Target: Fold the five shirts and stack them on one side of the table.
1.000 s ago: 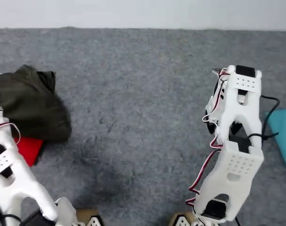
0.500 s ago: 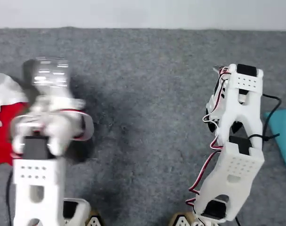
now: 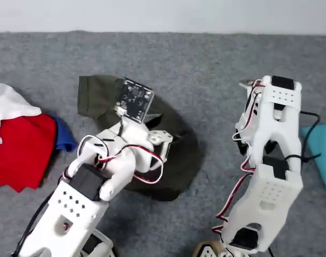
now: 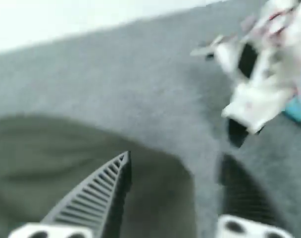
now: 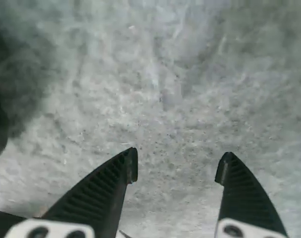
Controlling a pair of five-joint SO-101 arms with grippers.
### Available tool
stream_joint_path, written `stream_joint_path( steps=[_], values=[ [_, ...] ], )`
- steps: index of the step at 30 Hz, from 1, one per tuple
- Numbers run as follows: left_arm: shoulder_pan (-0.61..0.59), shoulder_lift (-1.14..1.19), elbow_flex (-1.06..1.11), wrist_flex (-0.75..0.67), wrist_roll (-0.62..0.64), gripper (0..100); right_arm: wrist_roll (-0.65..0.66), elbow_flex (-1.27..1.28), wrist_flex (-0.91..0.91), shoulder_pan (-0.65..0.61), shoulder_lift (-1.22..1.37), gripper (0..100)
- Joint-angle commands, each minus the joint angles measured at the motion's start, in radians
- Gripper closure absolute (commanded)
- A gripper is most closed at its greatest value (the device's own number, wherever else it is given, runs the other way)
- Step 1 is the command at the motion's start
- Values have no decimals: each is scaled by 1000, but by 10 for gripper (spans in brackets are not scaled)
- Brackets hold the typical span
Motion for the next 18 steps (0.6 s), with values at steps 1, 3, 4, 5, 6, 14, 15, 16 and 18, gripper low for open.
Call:
stream_joint_path(
  steps=[1, 3, 4, 5, 6, 14, 15, 16, 18],
  values=[
    [-112, -14, -15, 87, 57, 617, 86, -2, 44, -39, -97, 731],
    [-224, -20, -13, 95, 63, 617, 107, 0, 44, -91, -127, 731],
    [-296, -20, -10, 97, 63, 617, 115, 0, 44, -124, -143, 726],
    [-382, -20, -8, 103, 63, 617, 118, 0, 45, -157, -159, 709],
    [-466, -17, -7, 123, 63, 617, 118, 6, 45, -193, -174, 681],
    [-970, -12, -7, 446, -64, 616, 123, 218, 44, -558, -311, 495],
    [-1016, -12, -7, 470, -104, 616, 132, 253, 44, -611, -332, 503],
    [-1062, -12, -7, 480, -133, 616, 150, 288, 44, -664, -357, 511],
    [-1152, -11, -7, 479, -175, 616, 173, 356, 44, -765, -410, 531]
  ],
)
